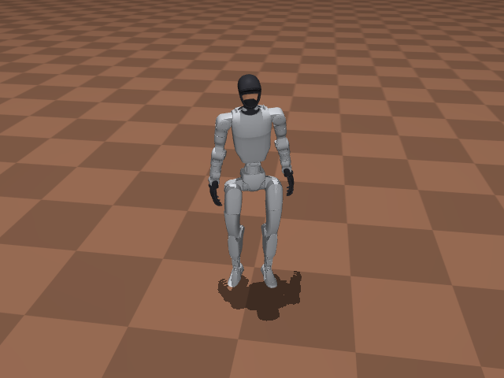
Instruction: In place motions
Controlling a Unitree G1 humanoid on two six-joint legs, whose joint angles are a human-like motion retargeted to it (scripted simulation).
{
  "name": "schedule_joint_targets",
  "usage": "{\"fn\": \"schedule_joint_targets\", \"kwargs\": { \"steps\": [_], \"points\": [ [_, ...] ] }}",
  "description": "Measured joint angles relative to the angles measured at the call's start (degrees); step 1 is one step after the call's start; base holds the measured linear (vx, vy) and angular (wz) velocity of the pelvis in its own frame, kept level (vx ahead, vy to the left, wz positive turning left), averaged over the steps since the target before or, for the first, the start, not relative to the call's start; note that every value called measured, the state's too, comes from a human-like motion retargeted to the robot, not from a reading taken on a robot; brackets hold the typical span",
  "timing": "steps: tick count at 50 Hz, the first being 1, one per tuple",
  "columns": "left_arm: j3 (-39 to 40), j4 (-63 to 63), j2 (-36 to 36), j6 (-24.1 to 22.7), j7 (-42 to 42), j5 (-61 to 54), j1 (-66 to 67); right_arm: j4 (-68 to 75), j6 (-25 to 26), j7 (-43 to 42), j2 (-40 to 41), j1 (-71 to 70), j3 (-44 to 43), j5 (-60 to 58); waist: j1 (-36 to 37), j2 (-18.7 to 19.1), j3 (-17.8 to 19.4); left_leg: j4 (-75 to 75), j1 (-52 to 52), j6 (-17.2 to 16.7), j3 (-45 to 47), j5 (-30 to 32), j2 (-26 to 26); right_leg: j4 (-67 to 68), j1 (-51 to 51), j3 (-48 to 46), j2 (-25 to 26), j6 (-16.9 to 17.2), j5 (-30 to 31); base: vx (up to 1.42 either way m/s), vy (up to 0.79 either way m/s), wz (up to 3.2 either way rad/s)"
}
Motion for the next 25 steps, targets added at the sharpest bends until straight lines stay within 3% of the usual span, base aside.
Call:
{"fn": "schedule_joint_targets", "kwargs": {
  "steps": [5, 12, 18, 25],
  "points": [
    [2.0, -1.2, 0.5, 0.9, -2.0, 0.6, 0.9, -1.1, -4.1, 0.3, 1.1, 1.4, -2.6, 6.1, -1.2, -0.3, -0.2, -2.8, 2.2, 0.0, 1.6, 0.8, -0.6, 0.0, 0.8, -0.9, -0.4, -0.1, 0.8, 0.05, 0.11, 0.00],
    [4.1, -3.8, 1.2, 4.5, -10.8, 1.6, 0.7, -7.2, -1.6, 0.1, 1.9, 2.7, -10.7, 14.0, 1.7, -1.0, -2.3, -2.9, 2.6, 1.5, 2.5, 0.6, -1.4, 0.3, 0.7, -0.8, -1.1, -0.5, 0.6, 0.07, 0.09, -0.14],
    [6.1, -5.3, 1.4, 2.8, -9.0, -1.6, 0.9, -21.2, -0.2, 0.3, -0.2, -1.0, -17.7, 22.2, 0.6, -1.8, -3.4, -3.0, 3.2, 2.5, 2.7, 0.3, -1.5, 0.6, 0.9, -0.3, -1.0, -0.5, 1.0, 0.03, 0.04, -0.08],
    [6.2, -4.1, 2.5, 3.4, -10.6, -0.7, 0.8, -42.3, 3.0, -7.1, -5.8, -9.2, -23.4, 35.0, 0.9, -3.1, -5.5, -3.1, 3.9, 3.1, 3.3, -0.4, -1.8, 0.9, 0.6, 0.4, -1.3, -0.7, 1.3, 0.02, 0.00, -0.05]
  ]
}}
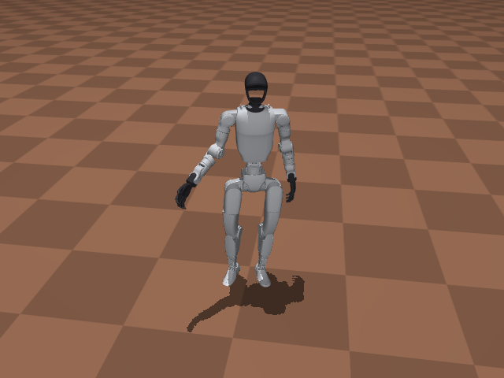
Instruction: In place motions
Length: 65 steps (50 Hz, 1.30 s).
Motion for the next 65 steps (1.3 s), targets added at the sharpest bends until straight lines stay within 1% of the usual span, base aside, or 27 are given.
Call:
{"fn": "schedule_joint_targets", "kwargs": {
  "steps": [5, 8, 15, 21, 26, 29, 32, 35, 37, 40, 43, 48, 52, 55, 58, 62, 65],
  "points": [
    [0.8, 1.5, 0.4, 1.0, 0.0, 0.7, 0.0, -10.0, 0.4, -3.6, -6.0, -7.3, -0.8, 7.5, -0.2, -1.2, -1.3, -0.1, 0.1, 0.2, 0.2, -0.3, -0.2, 0.1, -0.1, 0.1, 0.0, 0.0, 0.0, 0.00, 0.00, 0.00],
    [1.7, 2.3, 0.1, 1.2, -0.4, 0.1, 0.0, -15.4, -0.4, -7.2, -9.5, -11.3, -0.2, 9.4, -0.3, -1.9, -1.7, -0.1, 0.2, 0.3, 0.1, -0.3, -0.3, 0.0, 0.1, 0.0, -0.1, 0.1, 0.0, 0.00, 0.00, 0.00],
    [2.7, 3.4, 0.0, 1.5, -0.1, 0.0, 0.1, -29.7, -1.7, -19.5, -16.7, -17.3, 2.1, 7.7, 0.0, -3.5, -2.7, -0.2, 0.0, 0.2, -1.1, -0.2, -0.9, -0.2, 0.5, -1.1, -0.3, 0.4, -0.2, 0.01, -0.03, 0.14],
    [2.9, 4.3, 0.4, 1.6, 0.0, 0.6, 0.3, -40.8, -3.8, -27.5, -22.4, -19.9, 4.0, 1.5, 0.8, -4.5, -3.2, -0.2, -0.4, 0.0, -1.9, -0.2, -1.2, -0.4, 0.6, -1.7, -0.4, 0.6, -0.4, 0.00, -0.01, 0.07],
    [3.6, 5.5, 0.4, 1.7, 0.3, 0.4, 0.5, -49.6, -9.7, -30.7, -28.1, -20.2, 7.2, -7.6, 1.6, -4.6, -3.5, -0.1, -0.5, -0.1, -1.7, -0.3, -1.1, -0.3, 0.3, -1.5, -0.4, 0.5, -0.6, 0.00, 0.00, 0.00],
    [3.9, 6.1, 0.3, 1.7, 0.4, 0.6, 0.5, -54.8, -14.9, -33.7, -32.4, -19.5, 9.3, -17.2, 1.6, -4.5, -3.5, -0.1, -0.5, -0.1, -1.5, -0.4, -1.0, -0.2, 0.2, -1.2, -0.4, 0.5, -0.6, 0.00, 0.00, 0.00],
    [4.0, 6.2, 0.3, 1.8, 0.5, 0.8, 0.7, -60.0, -19.5, -39.4, -37.2, -18.3, 10.5, -28.6, 1.4, -4.3, -3.5, -0.1, -0.6, -0.2, -1.4, -0.5, -0.9, -0.2, 0.0, -1.0, -0.4, 0.5, -0.7, 0.00, 0.00, 0.00],
    [4.1, 6.0, 0.4, 1.8, 0.5, 1.0, 0.5, -64.8, -21.7, -43.6, -40.9, -17.0, 10.7, -39.6, 1.4, -4.2, -3.4, -0.1, -0.6, -0.2, -1.4, -0.6, -0.8, -0.2, 0.0, -1.0, -0.3, 0.6, -0.7, 0.00, 0.00, 0.00],
    [4.2, 5.6, 0.3, 1.8, 0.4, 1.0, 0.4, -66.7, -21.9, -45.7, -42.2, -16.3, 10.6, -43.4, 1.5, -4.2, -3.4, -0.1, -0.7, -0.2, -1.5, -0.6, -0.8, -0.2, 0.0, -1.1, -0.3, 0.6, -0.8, 0.00, 0.00, 0.00],
    [4.5, 4.8, 0.1, 1.8, 0.3, 0.8, 0.0, -67.2, -20.8, -47.1, -40.9, -16.0, 10.4, -44.4, 1.8, -4.1, -3.3, 0.0, -0.8, -0.3, -1.7, -0.5, -0.7, -0.2, 0.1, -1.3, -0.2, 0.7, -0.8, 0.00, 0.00, 0.00],
    [4.6, 4.1, -0.1, 1.7, 0.1, 0.4, -0.3, -64.5, -18.6, -46.2, -37.2, -16.6, 10.0, -40.0, 2.1, -4.3, -3.5, -0.1, -1.0, -0.4, -1.9, -0.4, -0.8, -0.3, 0.2, -1.7, -0.2, 0.7, -0.8, 0.00, 0.00, 0.00],
    [4.6, 3.8, -0.2, 1.7, -0.3, 0.3, -0.6, -58.1, -13.2, -42.9, -29.3, -18.8, 9.1, -27.9, 2.3, -4.6, -3.9, 0.1, -1.2, -0.4, -2.5, -0.3, -0.9, -0.4, 0.5, -2.3, -0.2, 0.8, -0.8, 0.00, 0.00, 0.00],
    [4.5, 4.5, 0.0, 1.8, -0.4, 0.5, -0.7, -54.1, -9.3, -42.1, -22.3, -21.9, 8.9, -14.6, 2.2, -4.8, -3.7, 0.1, -0.9, -0.4, -2.6, -0.4, -0.8, -0.5, 0.9, -2.4, 0.0, 0.9, -0.8, 0.00, 0.00, 0.00],
    [4.7, 5.2, -0.1, 1.8, -0.4, 0.7, -0.4, -53.4, -11.2, -40.1, -18.7, -23.5, 9.2, -4.8, 2.2, -4.6, -3.8, 0.1, -0.8, -0.4, -2.5, -0.4, -0.8, -0.4, 0.9, -2.3, 0.0, 0.9, -0.7, 0.00, 0.00, 0.00],
    [4.9, 5.9, -0.2, 1.9, -0.3, 0.9, 0.0, -54.1, -12.8, -40.8, -18.2, -24.0, 9.7, -2.4, 2.2, -4.3, -3.9, 0.1, -0.7, -0.4, -2.1, -0.6, -0.7, -0.4, 0.7, -2.0, 0.0, 0.8, -0.8, 0.00, 0.00, 0.00],
    [5.1, 6.7, -0.2, 1.9, 0.0, 1.2, 0.5, -57.1, -13.8, -41.5, -21.7, -23.1, 11.3, -9.5, 2.2, -3.9, -4.1, 0.0, -0.7, -0.4, -1.6, -0.8, -0.6, -0.4, 0.4, -1.5, 0.0, 0.6, -0.8, 0.00, 0.00, 0.00],
    [5.0, 7.1, -0.1, 2.0, 0.1, 1.4, 0.7, -60.8, -17.7, -41.3, -25.5, -22.3, 13.3, -16.7, 2.1, -3.6, -4.1, 0.0, -0.7, -0.4, -1.3, -0.9, -0.6, -0.4, 0.3, -1.2, 0.0, 0.6, -0.8, 0.00, 0.00, 0.00]
  ]
}}
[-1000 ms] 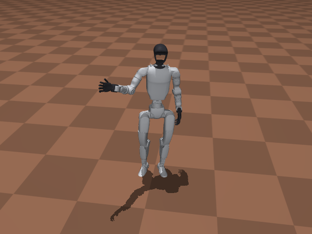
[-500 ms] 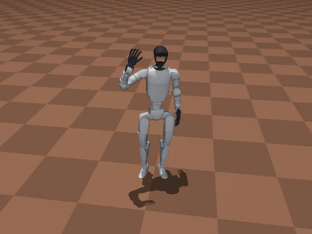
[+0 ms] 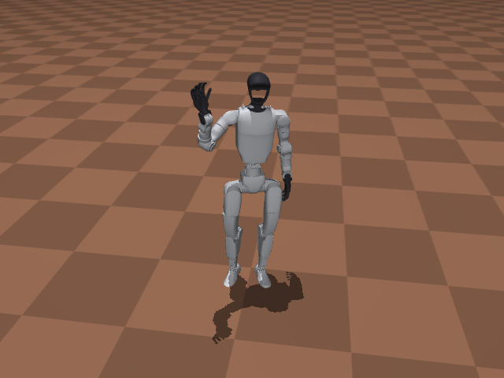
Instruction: In place motions
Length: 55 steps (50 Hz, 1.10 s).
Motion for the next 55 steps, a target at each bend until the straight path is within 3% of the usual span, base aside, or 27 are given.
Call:
{"fn": "schedule_joint_targets", "kwargs": {
  "steps": [5, 10, 17, 25, 32, 38, 47, 51, 55],
  "points": [
    [-0.1, -0.2, 0.0, 0.1, -0.1, 0.1, -0.2, -6.3, -11.8, -1.5, -6.2, 0.6, 4.3, -13.3, -0.2, 0.3, -0.2, -0.1, 0.0, 0.0, 0.2, -0.1, 0.0, 0.0, -0.1, 0.3, 0.0, 0.1, 0.0, 0.00, 0.00, 0.00],
    [0.1, -1.4, -0.5, 0.0, -0.5, 0.1, -0.7, -10.7, -15.0, -2.0, -10.7, 1.8, 6.0, -23.0, -0.2, 0.5, -0.6, 0.0, -0.2, -0.1, 0.0, -0.1, -0.1, 0.0, -0.2, 0.2, 0.0, 0.1, -0.1, 0.00, 0.00, 0.00],
    [-0.2, -3.2, -1.3, -0.4, -1.4, 0.1, -1.5, -9.1, -8.9, -4.0, -8.1, 5.2, 2.1, -25.9, 0.1, 0.6, -0.7, 0.1, -0.4, -0.1, -0.5, -0.1, -0.2, -0.1, 0.0, -0.2, 0.0, 0.3, -0.1, 0.00, 0.00, 0.00],
    [-0.4, -2.3, -1.1, -0.4, -1.2, 0.3, -1.2, -0.7, 6.1, -5.0, 2.9, 4.0, -2.0, -13.1, 0.3, 0.3, -0.9, 0.1, -0.5, -0.1, -0.6, 0.0, -0.2, -0.1, 0.1, -0.6, 0.0, 0.1, 0.0, 0.00, 0.00, 0.00],
    [0.4, -0.6, -1.0, 0.6, -2.2, -1.2, -0.7, 2.7, 10.6, -4.9, 13.3, 0.4, -4.1, -2.1, 0.0, 0.1, -0.9, 0.1, -0.4, -0.1, -0.6, 0.0, -0.1, -0.1, 0.2, -0.6, 0.0, 0.1, 0.0, 0.00, 0.00, 0.00],
    [1.1, -0.2, -1.0, 0.8, -2.7, -2.8, -0.7, 0.8, 6.5, -4.3, 12.1, 0.1, -1.4, -5.7, -0.4, 0.6, -0.7, 0.1, -0.4, 0.0, -0.5, 0.0, -0.1, 0.0, 0.1, -0.4, 0.0, 0.0, 0.1, 0.00, 0.00, 0.00],
    [-0.4, -1.7, -0.3, 0.3, -2.4, -1.0, -1.4, -5.9, -11.7, -6.0, -0.3, -0.8, 6.1, -27.3, -0.4, 1.3, 0.3, 0.1, -0.1, 0.0, -0.3, 0.1, -0.4, 0.1, 0.1, -0.2, -0.3, -0.3, 0.1, 0.00, 0.00, 0.00],
    [-0.9, -2.3, -0.5, 0.1, -2.4, -0.5, -1.8, -7.8, -13.0, -4.4, -4.3, -1.2, 8.0, -32.5, -0.6, 1.5, 0.7, 0.0, -0.2, 0.0, -0.4, 0.2, -0.4, 0.1, 0.2, -0.3, -0.3, -0.3, 0.2, 0.00, 0.00, 0.00],
    [-1.4, -2.7, -0.8, -0.1, -2.5, -0.1, -2.3, -7.1, -10.1, -3.7, -2.9, 0.6, 4.9, -34.7, -0.7, 1.5, 1.1, 0.0, -0.3, 0.0, -0.7, 0.4, -0.5, 0.0, 0.3, -0.8, -0.3, -0.3, 0.2, 0.00, 0.00, 0.00]
  ]
}}
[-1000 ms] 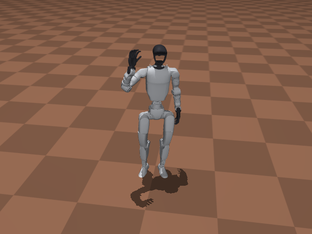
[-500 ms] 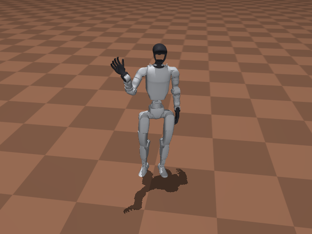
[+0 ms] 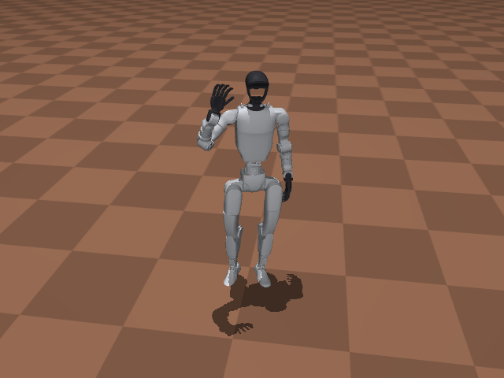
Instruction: In place motions
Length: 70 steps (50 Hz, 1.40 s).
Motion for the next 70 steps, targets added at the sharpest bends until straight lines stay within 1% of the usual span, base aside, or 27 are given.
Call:
{"fn": "schedule_joint_targets", "kwargs": {
  "steps": [5, 10, 13, 15, 17, 18, 20, 21, 22, 23, 25, 27, 28, 30, 32, 35, 37, 40, 42, 46, 50, 55, 59, 62, 64, 67, 70],
  "points": [
    [-0.8, 0.5, -0.2, 0.0, 0.3, 0.0, -0.5, 6.8, 5.2, 0.5, 9.5, 3.3, -6.9, 6.6, 0.3, -0.2, 0.6, 0.0, 0.1, 0.0, -0.4, 0.2, 0.0, -0.1, 0.4, -0.4, 0.1, 0.1, 0.1, 0.00, 0.00, 0.00],
    [-1.0, 0.9, -0.6, -0.1, 0.6, 0.3, -0.1, 19.3, 5.4, 2.9, 17.5, 7.9, -10.5, 18.5, 0.1, -0.1, 1.2, 0.0, 0.1, 0.0, -0.2, 0.2, 0.2, -0.1, 0.4, -0.4, 0.3, 0.0, 0.1, 0.00, 0.00, 0.00],
    [-1.2, 1.2, -0.6, 0.0, 1.0, 0.5, 0.2, 28.1, 5.5, 8.1, 20.9, 14.2, -11.0, 22.4, 0.2, -0.1, 1.4, 0.0, 0.1, 0.0, -0.2, 0.2, 0.3, -0.2, 0.4, -0.4, 0.3, 0.0, 0.1, 0.00, 0.00, 0.00],
    [-1.3, 1.6, -0.5, 0.1, 1.2, 0.5, 0.4, 35.0, 5.5, 15.9, 22.2, 19.8, -10.0, 21.9, 0.3, -0.1, 1.6, 0.0, 0.0, -0.1, -0.2, 0.1, 0.3, -0.2, 0.4, -0.4, 0.3, -0.1, 0.1, 0.00, 0.00, 0.00],
    [-1.3, 2.1, -0.4, 0.2, 1.2, 0.5, 0.6, 43.0, 5.7, 31.7, 22.5, 26.0, -7.8, 17.2, 0.2, -0.3, 1.6, 0.0, 0.0, -0.1, -0.1, 0.1, 0.3, -0.3, 0.4, -0.4, 0.4, 0.0, 0.1, 0.00, 0.00, 0.00],
    [-1.4, 2.2, -0.4, 0.3, 1.1, 0.5, 0.7, 47.7, 7.1, 40.9, 22.6, 28.6, -6.1, 14.5, 0.3, -0.3, 1.6, 0.0, -0.1, -0.1, -0.1, 0.1, 0.3, -0.3, 0.3, -0.4, 0.4, 0.0, 0.0, 0.00, 0.00, 0.00],
    [-1.4, 2.5, -0.5, 0.5, 1.2, 0.4, 1.0, 57.6, 12.9, 58.8, 23.2, 32.3, -2.4, 5.9, 0.0, -0.3, 1.5, 0.0, -0.2, -0.1, -0.2, 0.0, 0.3, -0.4, 0.2, -0.5, 0.4, 0.0, 0.0, 0.00, 0.00, 0.00],
    [-1.5, 2.5, -0.6, 0.5, 1.3, 0.4, 1.1, 63.1, 15.9, 66.4, 23.9, 33.3, -0.6, -1.1, -0.2, -0.2, 1.5, 0.0, -0.2, -0.1, -0.2, 0.0, 0.4, -0.4, 0.3, -0.5, 0.5, 0.1, 0.0, 0.00, 0.00, 0.00],
    [-1.6, 2.6, -0.7, 0.5, 1.5, 0.4, 1.2, 69.1, 18.7, 72.1, 24.6, 34.0, 1.2, -7.6, -0.3, -0.1, 1.5, 0.0, -0.2, -0.2, -0.2, 0.0, 0.5, -0.4, 0.3, -0.5, 0.5, 0.1, 0.0, 0.00, 0.00, 0.00],
    [-1.8, 2.6, -0.9, 0.6, 1.6, 0.4, 1.3, 75.8, 20.8, 74.1, 25.6, 34.0, 3.0, -13.3, -0.4, 0.1, 1.6, 0.0, -0.2, -0.2, -0.1, -0.1, 0.6, -0.4, 0.3, -0.4, 0.6, 0.1, 0.0, 0.00, 0.00, 0.00],
    [-2.3, 2.7, -1.3, 0.7, 1.6, 0.5, 1.1, 90.7, 22.5, 70.5, 27.5, 33.3, 6.4, -19.1, -0.4, 0.6, 1.9, 0.0, -0.1, -0.2, 0.0, -0.2, 0.8, -0.3, 0.2, -0.2, 0.7, 0.1, -0.1, -0.03, 0.00, -0.05],
    [-2.8, 2.6, -1.6, 0.9, 1.1, 1.1, 0.4, 104.8, 25.9, 63.0, 30.6, 32.3, 6.4, -19.4, -0.1, 1.2, 2.2, 0.0, -0.1, -0.2, 0.1, -0.2, 0.8, -0.4, 0.1, -0.1, 0.8, 0.1, -0.1, -0.06, 0.02, -0.05],
    [-2.8, 2.4, -1.8, 1.1, 1.0, 1.7, 0.0, 110.6, 27.7, 60.6, 32.3, 32.2, 5.7, -17.1, 0.0, 1.4, 2.4, 0.0, -0.2, -0.2, 0.1, -0.2, 0.8, -0.4, 0.1, -0.2, 0.8, 0.1, -0.1, 0.00, 0.00, 0.00],
    [-2.4, 1.9, -2.3, 1.3, 1.4, 2.5, -0.5, 119.0, 29.3, 59.5, 34.9, 33.0, 3.4, -10.0, 0.1, 1.6, 2.4, 0.0, -0.4, -0.2, -0.2, -0.1, 0.6, -0.5, 0.2, -0.5, 0.6, 0.2, -0.2, 0.01, 0.00, 0.11],
    [-2.0, 1.3, -2.9, 0.8, 2.3, 2.0, -0.8, 120.5, 29.9, 60.0, 37.3, 35.8, 0.1, -1.2, 0.3, 1.8, 2.3, 0.1, -0.8, -0.3, -0.5, 0.0, 0.4, -0.2, -0.1, -0.6, 0.3, 0.3, -0.1, 0.00, 0.00, 0.00],
    [0.0, 1.0, -3.7, -0.7, 4.8, 0.3, -1.0, 120.5, 29.5, 57.8, 39.2, 38.3, -4.7, 11.6, 4.5, 2.1, 1.9, 0.0, -0.7, -0.5, 3.9, -0.6, 0.8, 0.8, -1.2, 3.7, 0.7, -0.3, -0.7, 0.01, 0.03, -0.77],
    [1.7, 1.6, -3.2, -1.8, 7.1, -1.2, -1.6, 120.5, 29.3, 56.3, 38.6, 38.4, -8.0, 18.4, 0.0, 2.5, 1.9, 0.3, -1.2, -0.3, -0.3, 0.1, 0.1, -0.3, -0.2, -0.4, 0.1, 0.2, 0.0, -0.01, 0.03, 0.94],
    [6.7, 2.5, -0.5, -1.9, 8.6, -3.4, -2.6, 120.5, 29.9, 52.9, 35.5, 36.4, -11.9, 24.7, -1.3, 3.2, 1.4, 0.3, -1.3, -0.1, -0.3, 0.1, 0.1, -0.4, -0.4, -0.2, 0.1, -0.1, 0.1, -0.03, 0.05, 0.05],
    [11.7, 2.4, 3.1, -1.1, 7.8, -4.3, -4.1, 119.9, 29.1, 50.4, 32.8, 33.1, -15.7, 27.7, -1.8, 3.4, 1.6, 0.4, -1.2, 0.0, 0.1, 0.0, 0.2, -0.3, -0.6, 0.2, 0.1, -0.3, 0.1, -0.03, 0.02, -0.24],
    [19.8, -0.5, 13.8, 0.0, 5.6, -7.7, -6.2, 110.7, 28.1, 48.4, 28.1, 27.8, -23.4, 32.5, -1.9, 3.5, 1.4, 0.3, -0.8, 0.0, 0.7, -0.1, 0.4, 0.0, -0.7, 0.7, 0.2, -0.5, 0.1, -0.01, 0.00, -0.04],
    [28.3, -6.2, 25.8, 1.3, 3.0, -11.1, -9.8, 98.6, 27.8, 46.0, 21.3, 22.4, -27.2, 36.3, -1.8, 3.6, 0.7, 0.2, -0.7, 0.0, 0.9, -0.1, 0.8, 0.2, -0.9, 1.0, 0.4, -0.4, 0.1, 0.00, 0.00, 0.00],
    [33.3, -18.5, 38.5, 3.3, 0.4, -15.4, -17.4, 80.3, 27.6, 39.6, 11.4, 15.5, -23.5, 36.8, -1.8, 4.1, -0.6, 0.2, -1.0, 0.0, 1.1, -0.3, 1.3, 0.4, -1.4, 1.2, 0.8, -0.2, 0.1, 0.00, 0.00, 0.00],
    [32.5, -33.7, 45.7, 3.1, 5.4, -16.8, -24.3, 64.1, 28.3, 33.0, 4.1, 9.4, -17.6, 37.1, -1.4, 3.9, -1.2, 0.4, -1.1, 0.1, 1.0, -0.4, 1.3, 0.5, -1.5, 1.1, 0.8, -0.1, 0.1, 0.00, 0.00, 0.00],
    [30.1, -44.7, 50.3, 0.3, 14.4, -16.9, -29.8, 53.1, 27.5, 27.6, -1.3, 3.8, -12.0, 36.8, -1.4, 3.7, -1.5, 0.4, -1.1, 0.1, 1.0, -0.4, 1.2, 0.5, -1.4, 1.0, 0.7, -0.2, 0.1, 0.00, 0.00, 0.00],
    [27.6, -50.9, 53.0, -2.8, 21.3, -16.6, -33.2, 46.0, 26.3, 24.3, -5.0, 0.1, -8.0, 33.2, -1.5, 3.8, -2.1, 0.4, -1.4, 0.1, 1.0, -0.4, 1.2, 0.4, -1.7, 1.0, 0.7, -0.2, 0.1, 0.00, 0.00, 0.00],
    [22.1, -59.8, 56.6, -8.2, 30.5, -15.3, -38.4, 35.5, 24.5, 17.1, -11.8, -4.0, -2.4, 23.0, -1.6, 3.9, -3.1, 0.4, -1.8, 0.0, 1.1, -0.4, 1.3, 0.4, -2.1, 1.2, 0.7, -0.1, 0.1, 0.00, 0.00, 0.00],
    [16.9, -69.2, 60.9, -14.4, 34.9, -8.9, -42.4, 24.7, 22.6, 5.4, -18.9, -5.9, 1.8, 8.5, -1.4, 4.0, -3.7, 0.3, -1.9, 0.0, 1.1, -0.5, 1.3, 0.3, -2.2, 1.2, 0.8, 0.0, 0.0, 0.00, 0.00, 0.00]
  ]
}}
